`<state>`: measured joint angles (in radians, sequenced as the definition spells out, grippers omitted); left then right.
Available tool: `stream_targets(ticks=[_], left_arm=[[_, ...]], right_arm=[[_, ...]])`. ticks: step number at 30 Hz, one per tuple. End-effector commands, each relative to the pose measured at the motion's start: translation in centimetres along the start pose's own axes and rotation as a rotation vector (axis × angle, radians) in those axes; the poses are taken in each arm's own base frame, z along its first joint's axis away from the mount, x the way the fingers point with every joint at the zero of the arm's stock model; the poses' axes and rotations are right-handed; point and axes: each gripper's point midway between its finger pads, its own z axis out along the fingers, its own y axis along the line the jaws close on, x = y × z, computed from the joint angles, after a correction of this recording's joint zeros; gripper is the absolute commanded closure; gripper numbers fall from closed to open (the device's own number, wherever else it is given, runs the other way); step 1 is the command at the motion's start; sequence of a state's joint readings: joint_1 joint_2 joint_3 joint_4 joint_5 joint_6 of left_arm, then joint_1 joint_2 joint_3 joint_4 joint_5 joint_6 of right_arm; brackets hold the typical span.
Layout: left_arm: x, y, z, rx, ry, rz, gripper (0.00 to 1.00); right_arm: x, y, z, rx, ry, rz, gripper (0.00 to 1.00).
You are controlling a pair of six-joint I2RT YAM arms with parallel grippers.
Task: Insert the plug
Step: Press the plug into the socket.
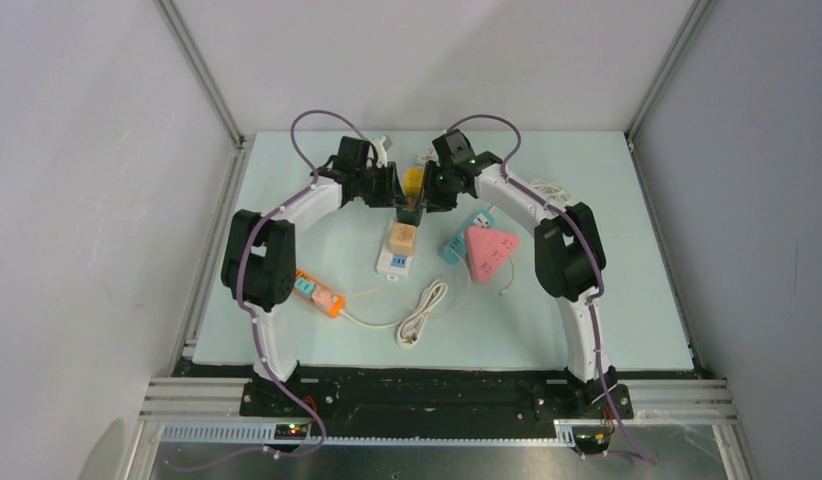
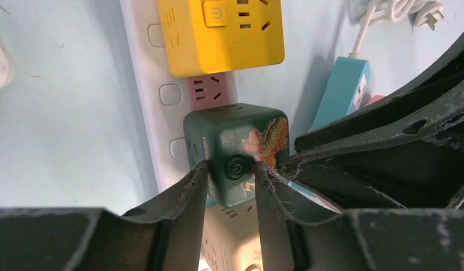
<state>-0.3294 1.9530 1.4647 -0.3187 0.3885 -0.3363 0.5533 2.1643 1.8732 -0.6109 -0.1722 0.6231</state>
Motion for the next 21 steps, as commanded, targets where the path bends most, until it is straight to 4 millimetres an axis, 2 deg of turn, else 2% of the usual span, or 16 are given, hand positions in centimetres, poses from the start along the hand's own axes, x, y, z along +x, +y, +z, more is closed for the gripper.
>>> stream_targets(ticks=[1, 7, 12, 21], left_arm=[[0.6, 0.9, 0.7, -0.035, 0.018, 0.007, 0.62], [2.2, 0.7, 1.3, -0.05, 0.048, 0.009, 0.66], [3.7, 1.2, 1.6, -0.066, 0.078, -0.045, 0.76], [7.7, 3.0, 2.2, -0.129, 0.156, -0.107, 0.82]], right_arm=[[-1.1, -0.8, 0.1, 0.06, -0.051, -0.037, 0.64], [0.1, -2.3, 1.2, 0.1, -0.014, -0.027, 0.67], [2.7, -3.9, 2.1, 0.148, 0.043, -0.019, 0.69], [6.3, -5.5, 3.8, 0.21, 0.147, -0.015, 0.74]])
